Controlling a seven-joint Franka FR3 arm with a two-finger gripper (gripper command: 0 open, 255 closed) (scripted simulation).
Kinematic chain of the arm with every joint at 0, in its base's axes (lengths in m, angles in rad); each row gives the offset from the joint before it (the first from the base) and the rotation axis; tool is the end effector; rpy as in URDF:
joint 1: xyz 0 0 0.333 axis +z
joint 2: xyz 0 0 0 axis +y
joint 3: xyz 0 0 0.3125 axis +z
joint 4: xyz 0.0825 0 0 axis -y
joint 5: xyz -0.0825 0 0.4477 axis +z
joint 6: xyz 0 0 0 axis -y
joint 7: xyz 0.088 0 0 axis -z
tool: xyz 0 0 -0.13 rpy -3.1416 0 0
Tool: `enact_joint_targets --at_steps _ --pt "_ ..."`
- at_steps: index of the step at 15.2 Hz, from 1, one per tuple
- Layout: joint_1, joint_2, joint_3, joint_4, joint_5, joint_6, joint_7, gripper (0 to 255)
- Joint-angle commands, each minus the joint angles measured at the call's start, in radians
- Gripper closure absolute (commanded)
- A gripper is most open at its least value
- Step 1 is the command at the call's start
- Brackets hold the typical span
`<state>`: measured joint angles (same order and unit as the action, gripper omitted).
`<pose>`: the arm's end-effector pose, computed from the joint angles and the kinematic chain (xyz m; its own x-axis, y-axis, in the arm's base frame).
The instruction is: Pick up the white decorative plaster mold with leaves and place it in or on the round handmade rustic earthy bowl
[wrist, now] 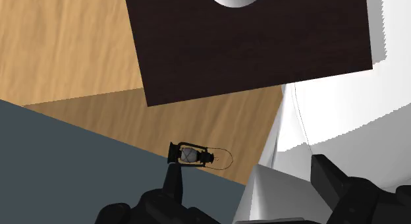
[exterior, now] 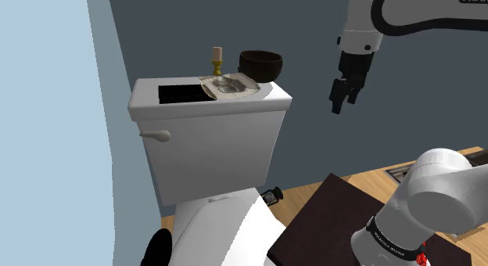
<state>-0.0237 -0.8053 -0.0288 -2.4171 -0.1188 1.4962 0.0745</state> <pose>0.3538 -0.0358 0.5343 0.9865 -0.1237 -0.1076 -0.1123 -0.9880 0.1061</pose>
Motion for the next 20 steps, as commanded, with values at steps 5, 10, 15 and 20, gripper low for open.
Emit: enact_joint_targets --at_steps 5,10,15,20 --pt "0.054 0.002 0.074 -0.064 -0.123 0.226 -0.062 0" --pt "0.094 0.01 0.163 -0.155 -0.304 0.524 -0.094 0" --pt "0.076 0.034 0.264 -0.243 -0.547 0.839 -0.058 0" --pt "-0.07 0.064 0.429 -0.292 -0.92 1.168 0.119 0"
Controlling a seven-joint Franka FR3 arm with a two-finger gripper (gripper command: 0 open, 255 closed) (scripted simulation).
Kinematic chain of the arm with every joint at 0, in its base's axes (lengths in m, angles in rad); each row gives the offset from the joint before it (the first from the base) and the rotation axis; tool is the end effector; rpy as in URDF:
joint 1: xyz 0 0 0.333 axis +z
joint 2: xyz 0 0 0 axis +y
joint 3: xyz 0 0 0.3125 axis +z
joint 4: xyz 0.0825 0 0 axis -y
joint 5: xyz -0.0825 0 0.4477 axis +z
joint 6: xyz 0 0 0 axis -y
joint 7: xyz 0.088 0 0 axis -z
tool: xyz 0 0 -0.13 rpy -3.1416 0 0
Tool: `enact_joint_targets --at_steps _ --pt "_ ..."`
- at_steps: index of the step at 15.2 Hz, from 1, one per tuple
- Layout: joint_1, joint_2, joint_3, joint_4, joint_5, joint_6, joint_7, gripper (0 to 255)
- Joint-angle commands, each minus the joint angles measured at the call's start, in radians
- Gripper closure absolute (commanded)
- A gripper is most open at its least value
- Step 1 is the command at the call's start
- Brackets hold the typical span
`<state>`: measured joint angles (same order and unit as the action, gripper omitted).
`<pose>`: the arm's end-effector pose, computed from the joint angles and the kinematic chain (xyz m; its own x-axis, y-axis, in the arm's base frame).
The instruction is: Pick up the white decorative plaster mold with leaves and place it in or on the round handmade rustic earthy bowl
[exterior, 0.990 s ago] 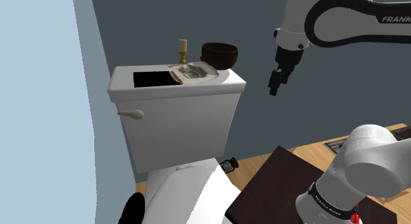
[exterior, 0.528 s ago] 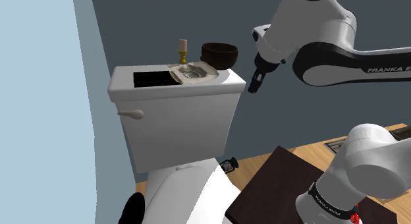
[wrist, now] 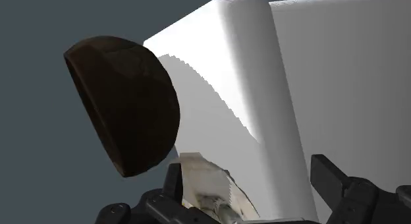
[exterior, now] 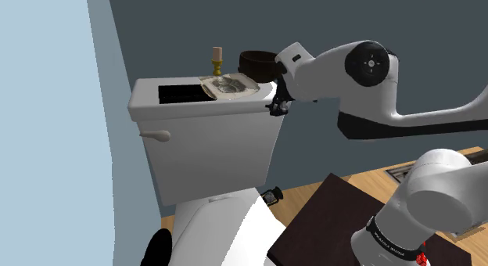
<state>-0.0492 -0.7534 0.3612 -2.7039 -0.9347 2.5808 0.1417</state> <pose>0.4259 0.1304 0.4534 0.5670 0.8001 0.1958 0.3250 -0.4358 0.8393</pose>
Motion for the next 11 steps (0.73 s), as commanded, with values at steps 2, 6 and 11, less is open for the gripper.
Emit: enact_joint_targets --at_steps 2,6,11 --pt "-0.165 0.012 0.147 0.003 -0.327 0.214 0.213 0" --pt "-0.351 0.005 0.363 0.085 -0.937 0.326 0.75 0" --pt "-0.346 0.133 0.351 0.14 -1.033 0.246 0.797 0"
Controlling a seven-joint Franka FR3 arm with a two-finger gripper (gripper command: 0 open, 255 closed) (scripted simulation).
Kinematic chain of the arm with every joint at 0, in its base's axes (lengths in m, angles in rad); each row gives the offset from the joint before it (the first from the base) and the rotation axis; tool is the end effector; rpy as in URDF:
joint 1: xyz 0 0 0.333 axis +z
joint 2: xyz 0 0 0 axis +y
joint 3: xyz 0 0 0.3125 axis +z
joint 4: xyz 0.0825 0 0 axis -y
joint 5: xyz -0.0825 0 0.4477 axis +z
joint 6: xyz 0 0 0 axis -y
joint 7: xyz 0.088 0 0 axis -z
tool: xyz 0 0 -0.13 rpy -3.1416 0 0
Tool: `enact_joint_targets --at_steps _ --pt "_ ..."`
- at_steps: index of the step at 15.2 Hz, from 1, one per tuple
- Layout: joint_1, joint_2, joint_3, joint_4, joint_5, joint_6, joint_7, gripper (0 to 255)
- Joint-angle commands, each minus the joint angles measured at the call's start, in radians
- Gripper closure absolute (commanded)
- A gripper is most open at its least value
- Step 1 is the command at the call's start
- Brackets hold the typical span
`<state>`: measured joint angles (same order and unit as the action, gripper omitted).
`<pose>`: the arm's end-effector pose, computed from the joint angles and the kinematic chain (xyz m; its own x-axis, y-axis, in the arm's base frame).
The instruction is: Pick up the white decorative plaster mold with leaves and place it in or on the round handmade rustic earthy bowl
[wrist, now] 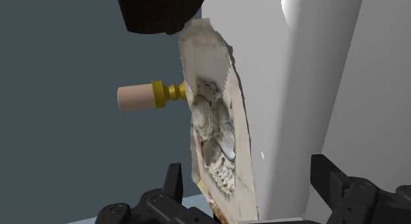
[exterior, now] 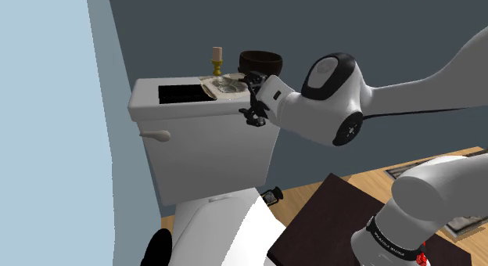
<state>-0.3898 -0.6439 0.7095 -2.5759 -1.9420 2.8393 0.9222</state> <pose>0.4501 0.1729 0.3999 0.2077 0.9776 0.0331 0.2039 -0.0763 0.9760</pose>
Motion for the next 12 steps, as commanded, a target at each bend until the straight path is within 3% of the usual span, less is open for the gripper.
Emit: enact_joint_targets --at_steps 1,10,11,12 --pt "-0.011 0.045 0.005 0.024 -0.042 -0.022 0.025 0" --pt "-0.02 0.078 0.009 0.042 -0.067 -0.039 0.038 0" --pt "-0.02 0.078 0.009 0.042 -0.067 -0.039 0.038 255" --pt "-0.02 0.078 0.009 0.042 -0.067 -0.039 0.038 255"
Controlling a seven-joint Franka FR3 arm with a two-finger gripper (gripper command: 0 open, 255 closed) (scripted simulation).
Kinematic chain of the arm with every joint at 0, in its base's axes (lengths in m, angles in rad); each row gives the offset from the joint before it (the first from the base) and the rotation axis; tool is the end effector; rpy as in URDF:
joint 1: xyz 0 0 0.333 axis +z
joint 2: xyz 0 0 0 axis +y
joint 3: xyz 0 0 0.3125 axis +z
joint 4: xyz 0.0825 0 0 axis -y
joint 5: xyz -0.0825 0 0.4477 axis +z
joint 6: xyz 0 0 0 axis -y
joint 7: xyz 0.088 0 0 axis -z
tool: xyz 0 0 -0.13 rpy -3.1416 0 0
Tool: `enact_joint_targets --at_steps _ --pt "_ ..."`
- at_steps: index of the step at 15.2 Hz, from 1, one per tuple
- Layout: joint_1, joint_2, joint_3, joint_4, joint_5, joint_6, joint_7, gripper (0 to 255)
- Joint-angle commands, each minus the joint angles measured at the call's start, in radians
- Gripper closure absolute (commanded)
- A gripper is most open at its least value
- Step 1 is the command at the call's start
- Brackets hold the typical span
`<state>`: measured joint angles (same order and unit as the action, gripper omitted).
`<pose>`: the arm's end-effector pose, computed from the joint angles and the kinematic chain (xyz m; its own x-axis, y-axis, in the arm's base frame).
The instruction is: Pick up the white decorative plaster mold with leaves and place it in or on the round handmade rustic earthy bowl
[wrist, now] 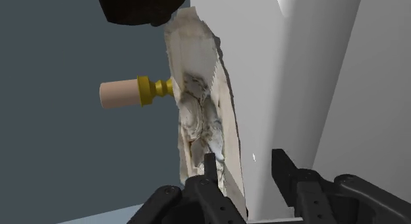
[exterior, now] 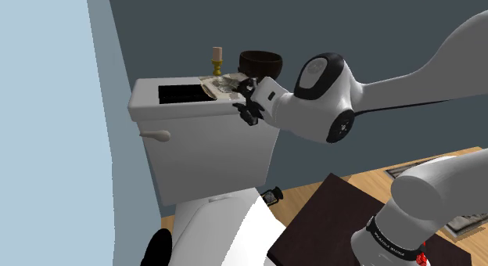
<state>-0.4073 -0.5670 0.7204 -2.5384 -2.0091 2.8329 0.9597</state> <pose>0.4626 0.1741 0.3887 0.1859 0.9820 0.0335 0.2315 -0.0769 0.9698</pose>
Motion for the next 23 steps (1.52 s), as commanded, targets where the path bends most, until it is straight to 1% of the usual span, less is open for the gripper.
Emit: enact_joint_targets --at_steps 1,7,8,9,13,17,23 --pt "-0.002 0.001 -0.002 0.005 -0.001 -0.032 0.0 255" --pt "0.0 -0.001 0.005 0.0 0.008 -0.037 0.0 255" --pt "-0.002 0.001 -0.001 0.004 0.0 -0.032 0.0 255" --pt "-0.005 -0.008 -0.007 0.009 0.014 -0.019 -0.017 255" --pt "-0.018 -0.043 -0.027 0.029 0.078 0.035 -0.093 255" --pt "-0.034 -0.076 -0.046 0.047 0.158 0.087 -0.184 255" --pt "-0.056 -0.118 -0.074 0.067 0.316 0.151 -0.359 255"
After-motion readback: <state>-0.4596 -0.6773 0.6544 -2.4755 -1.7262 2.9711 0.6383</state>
